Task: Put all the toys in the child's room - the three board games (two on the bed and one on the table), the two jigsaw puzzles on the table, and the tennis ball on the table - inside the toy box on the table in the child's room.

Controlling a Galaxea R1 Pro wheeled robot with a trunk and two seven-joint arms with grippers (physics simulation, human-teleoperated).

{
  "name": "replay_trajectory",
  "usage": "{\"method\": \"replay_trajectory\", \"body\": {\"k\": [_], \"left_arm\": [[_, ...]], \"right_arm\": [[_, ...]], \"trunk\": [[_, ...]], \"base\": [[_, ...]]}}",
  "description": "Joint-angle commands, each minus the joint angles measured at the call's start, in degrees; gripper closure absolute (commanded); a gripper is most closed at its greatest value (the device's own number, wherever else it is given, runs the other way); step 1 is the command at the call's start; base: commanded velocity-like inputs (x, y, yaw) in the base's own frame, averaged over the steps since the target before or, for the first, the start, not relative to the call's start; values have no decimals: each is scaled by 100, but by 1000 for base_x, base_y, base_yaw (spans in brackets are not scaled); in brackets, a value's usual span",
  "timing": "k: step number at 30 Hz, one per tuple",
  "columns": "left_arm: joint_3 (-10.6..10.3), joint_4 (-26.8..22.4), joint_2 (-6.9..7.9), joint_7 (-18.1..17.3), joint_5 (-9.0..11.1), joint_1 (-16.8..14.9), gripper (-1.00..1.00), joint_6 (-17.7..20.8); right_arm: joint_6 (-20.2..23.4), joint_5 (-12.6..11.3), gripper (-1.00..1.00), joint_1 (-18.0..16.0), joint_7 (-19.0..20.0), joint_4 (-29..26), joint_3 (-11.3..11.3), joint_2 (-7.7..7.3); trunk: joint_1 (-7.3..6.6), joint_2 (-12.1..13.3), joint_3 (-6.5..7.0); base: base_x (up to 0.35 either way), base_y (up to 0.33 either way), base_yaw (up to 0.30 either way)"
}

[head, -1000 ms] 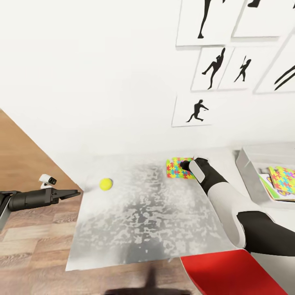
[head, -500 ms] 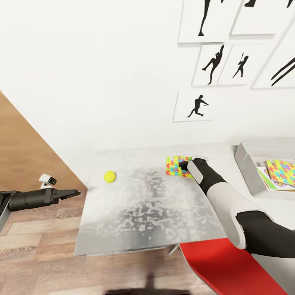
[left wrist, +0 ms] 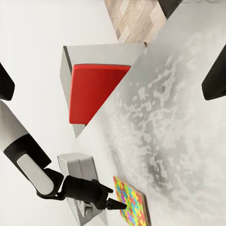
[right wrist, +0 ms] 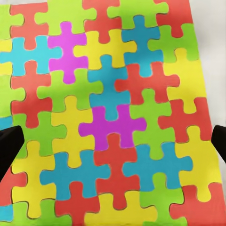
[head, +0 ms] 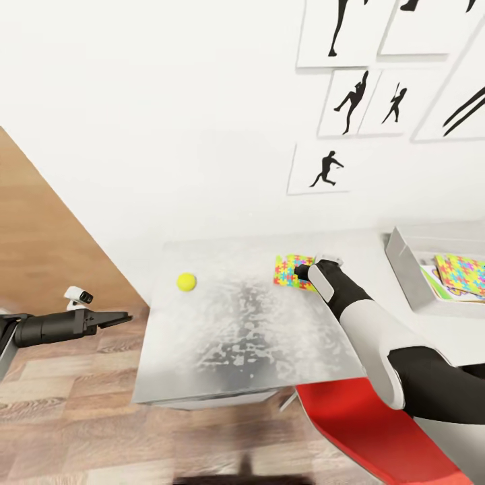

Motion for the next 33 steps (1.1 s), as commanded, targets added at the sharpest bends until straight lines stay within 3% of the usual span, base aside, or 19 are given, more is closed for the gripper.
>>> {"method": "replay_trajectory", "body": {"k": [1,33], "left_arm": [[-2,-1,2,-22,-2,-4,-100,61],[-2,0,3,-22,-2,-3,-100,61]], "right_arm": [[19,-123,-100,-1,-50,245,47,-4],[26,-127,-100,-1,-50,216,39,3]], "trunk": [[2,-8,-10],[2,-8,28]], "base": [[-130,53,0],[-82,40,0]]}}
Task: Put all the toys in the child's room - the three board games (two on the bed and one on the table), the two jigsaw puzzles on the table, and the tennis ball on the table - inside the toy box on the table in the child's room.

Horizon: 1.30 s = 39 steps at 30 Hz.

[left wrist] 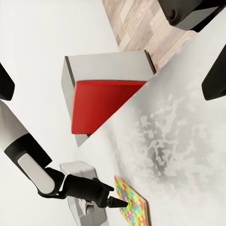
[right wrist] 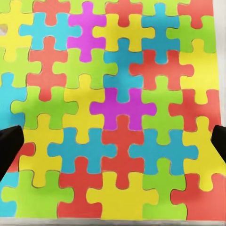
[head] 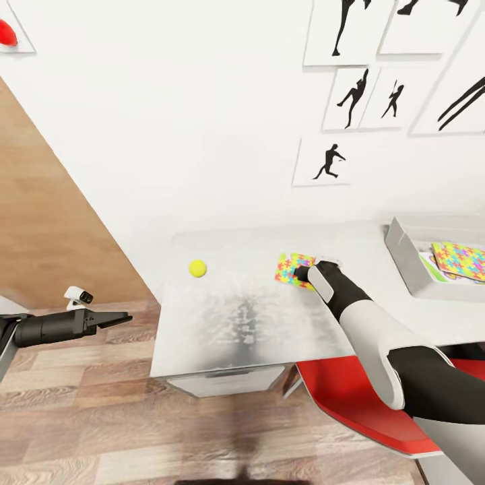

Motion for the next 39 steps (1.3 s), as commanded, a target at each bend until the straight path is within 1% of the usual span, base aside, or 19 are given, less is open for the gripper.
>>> {"method": "replay_trajectory", "body": {"k": [1,7,23,29,39], "left_arm": [[-2,-2,2,-22,-3,-3,-100,61],[-2,-2,2,-22,-3,-2,-100,61],[-2,-2,2,-22,0,-2,-100,61],[-2,-2,2,-22,5,-2,-100,61],[-2,-2,2,-22,4,-2,-100,61]], "right_arm": [[28,-117,-100,-1,-51,79,49,-7],[50,-120,-100,-1,-54,-153,64,-11],[53,-120,-100,-1,-59,-179,54,-12],[53,-120,-100,-1,-60,-179,57,-12],[49,-120,-100,-1,-60,-179,57,-12]], "trunk": [[5,-7,0],[5,-7,55],[5,-7,200],[5,-7,212],[5,-7,215]], "base": [[-2,1,0],[0,0,0],[16,0,0],[168,0,0],[77,0,0]]}}
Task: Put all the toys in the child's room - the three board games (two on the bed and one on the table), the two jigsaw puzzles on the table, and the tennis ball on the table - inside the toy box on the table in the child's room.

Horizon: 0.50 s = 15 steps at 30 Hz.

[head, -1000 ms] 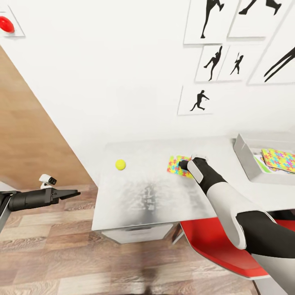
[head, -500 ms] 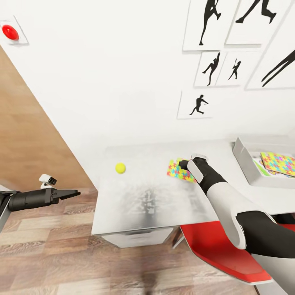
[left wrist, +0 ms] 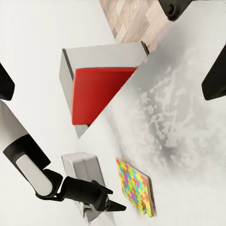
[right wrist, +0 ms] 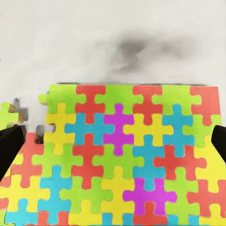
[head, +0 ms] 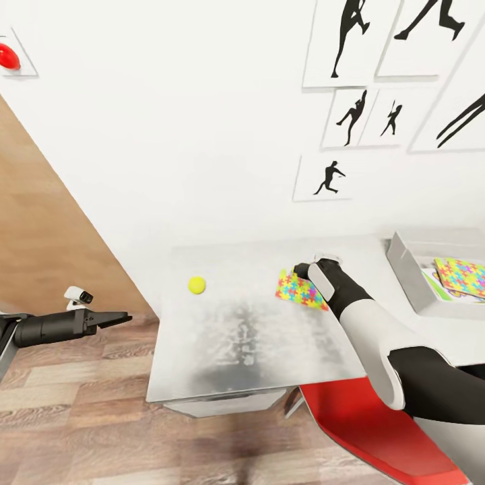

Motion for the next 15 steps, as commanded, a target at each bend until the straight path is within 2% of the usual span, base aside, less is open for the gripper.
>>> {"method": "replay_trajectory", "body": {"k": [1,7,15], "left_arm": [[-2,-1,2,-22,-3,-3,-100,61],[-2,-2,2,-22,-5,-3,-100,61],[-2,-1,2,-22,-6,-3,-100,61]], "right_arm": [[18,-60,-100,-4,-52,-8,47,-5],[16,-60,-100,-4,-52,-8,48,-5],[15,-60,-100,-4,-52,-8,48,-5]], "trunk": [[5,-10,-9],[5,-10,-9],[5,-10,-9]], "base": [[222,0,0],[248,0,0],[81,0,0]]}}
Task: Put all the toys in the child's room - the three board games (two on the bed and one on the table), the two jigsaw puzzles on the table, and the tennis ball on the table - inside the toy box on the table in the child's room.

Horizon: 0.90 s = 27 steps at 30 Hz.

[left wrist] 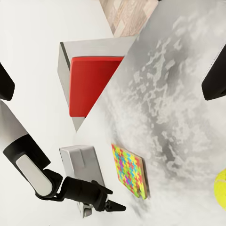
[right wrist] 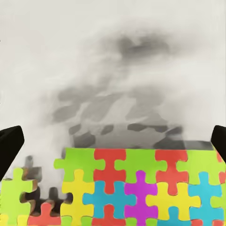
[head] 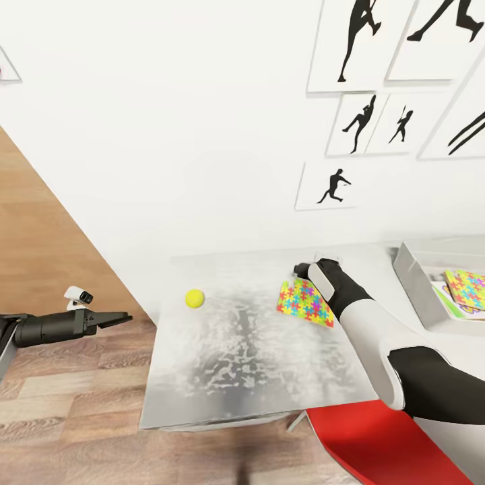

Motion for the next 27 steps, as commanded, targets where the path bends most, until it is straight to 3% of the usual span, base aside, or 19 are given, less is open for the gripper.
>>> {"method": "replay_trajectory", "body": {"k": [1,9,27], "left_arm": [[-2,-1,2,-22,-1,-3,-100,61],[-2,-1,2,-22,4,-3,-100,61],[-2,-1,2,-22,-4,-4,-100,61]], "right_arm": [[20,-60,-100,-4,-52,-8,46,-5],[20,-65,-100,-4,-58,-6,44,-5],[31,-62,-100,-4,-72,10,37,-5]], "trunk": [[5,-10,-9],[5,-10,-9],[5,-10,-18]], "base": [[158,0,0],[163,0,0],[9,0,0]]}}
